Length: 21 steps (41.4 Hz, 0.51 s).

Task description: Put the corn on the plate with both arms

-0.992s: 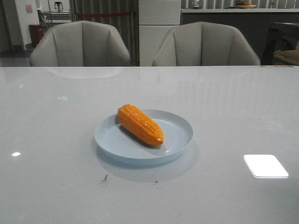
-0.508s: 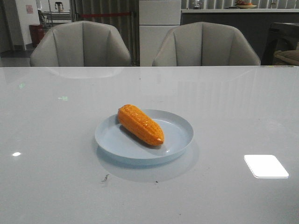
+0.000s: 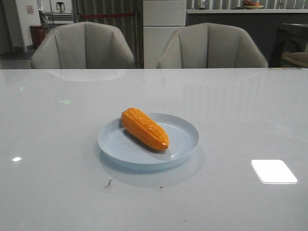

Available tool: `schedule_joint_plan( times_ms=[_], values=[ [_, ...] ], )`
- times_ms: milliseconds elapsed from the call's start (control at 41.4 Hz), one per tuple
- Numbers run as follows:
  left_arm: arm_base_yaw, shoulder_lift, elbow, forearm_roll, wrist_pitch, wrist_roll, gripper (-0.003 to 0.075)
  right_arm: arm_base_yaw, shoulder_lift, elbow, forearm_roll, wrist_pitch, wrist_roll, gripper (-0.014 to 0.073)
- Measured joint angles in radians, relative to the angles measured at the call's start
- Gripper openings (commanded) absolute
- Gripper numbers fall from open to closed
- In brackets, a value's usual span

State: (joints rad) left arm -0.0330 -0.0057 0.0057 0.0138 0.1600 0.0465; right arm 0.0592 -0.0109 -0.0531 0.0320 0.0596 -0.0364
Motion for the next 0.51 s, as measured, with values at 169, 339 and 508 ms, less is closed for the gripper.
schedule_joint_plan(
  times_ms=[169,339,508],
  values=[
    [0.000,0.000,0.000,0.000,0.000,0.000,0.0096,0.000,0.000,0.080,0.000,0.005,0.000,0.0055],
    [0.000,0.000,0.000,0.000,0.000,0.000,0.0096,0.000,0.000,0.083,0.000,0.037,0.000,0.0055],
    [0.000,0.000,0.000,0.000,0.000,0.000,0.0096,0.000,0.000,0.083,0.000,0.048,0.000,0.0055]
  ],
)
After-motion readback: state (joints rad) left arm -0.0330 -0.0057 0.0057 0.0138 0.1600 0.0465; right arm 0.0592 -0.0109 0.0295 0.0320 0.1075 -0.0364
